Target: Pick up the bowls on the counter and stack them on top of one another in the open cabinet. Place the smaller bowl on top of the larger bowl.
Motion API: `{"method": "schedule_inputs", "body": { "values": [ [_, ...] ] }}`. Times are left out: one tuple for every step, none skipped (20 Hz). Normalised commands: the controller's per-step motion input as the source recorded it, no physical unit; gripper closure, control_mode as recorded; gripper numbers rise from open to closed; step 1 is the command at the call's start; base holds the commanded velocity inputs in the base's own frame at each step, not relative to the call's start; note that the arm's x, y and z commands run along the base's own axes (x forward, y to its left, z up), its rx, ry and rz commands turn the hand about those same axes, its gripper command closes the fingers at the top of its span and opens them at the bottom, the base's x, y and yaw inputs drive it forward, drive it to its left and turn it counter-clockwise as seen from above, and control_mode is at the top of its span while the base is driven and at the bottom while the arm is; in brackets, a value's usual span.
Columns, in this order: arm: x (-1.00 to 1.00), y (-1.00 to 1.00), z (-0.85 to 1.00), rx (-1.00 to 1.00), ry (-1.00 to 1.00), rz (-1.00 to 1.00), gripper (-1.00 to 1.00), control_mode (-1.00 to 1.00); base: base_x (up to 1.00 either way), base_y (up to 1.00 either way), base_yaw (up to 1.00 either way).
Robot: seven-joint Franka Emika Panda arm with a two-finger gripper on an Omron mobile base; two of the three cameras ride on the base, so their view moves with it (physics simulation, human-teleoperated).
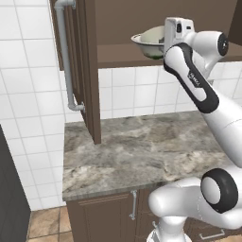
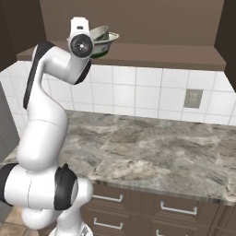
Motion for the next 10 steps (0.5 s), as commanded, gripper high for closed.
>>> {"method": "schedule_inputs", "body": {
  "values": [
    [0.31,0.03,-0.16,-0.11,-0.01,-0.01,1.00,-1.00,0.00,0.00,0.00],
    [0.30,0.03,-0.14,-0.10,-0.01,-0.02,1.00,-1.00,0.00,0.00,0.00],
    [0.31,0.00,-0.10,-0.09,0.00,-0.02,1.00,-1.00,0.00,0.00,0.00],
    [0.33,0.00,-0.06,-0.07,0.00,-0.03,1.00,-1.00,0.00,0.00,0.00],
    [0.36,0.00,0.00,-0.04,0.00,-0.03,1.00,-1.00,0.00,0.00,0.00],
    [0.39,0.00,0.00,-0.02,0.00,-0.03,1.00,-1.00,0.00,0.00,0.00],
    [0.40,0.00,0.00,0.00,0.00,-0.04,1.00,-1.00,0.00,0.00,0.00],
    [0.41,0.00,0.00,0.00,0.00,-0.05,1.00,-1.00,0.00,0.00,0.00],
    [0.42,0.00,0.00,0.00,0.00,-0.05,1.00,-1.00,0.00,0.00,0.00],
    [0.43,0.00,0.00,0.00,0.00,-0.05,1.00,-1.00,0.00,0.00,0.00]
  ]
}}
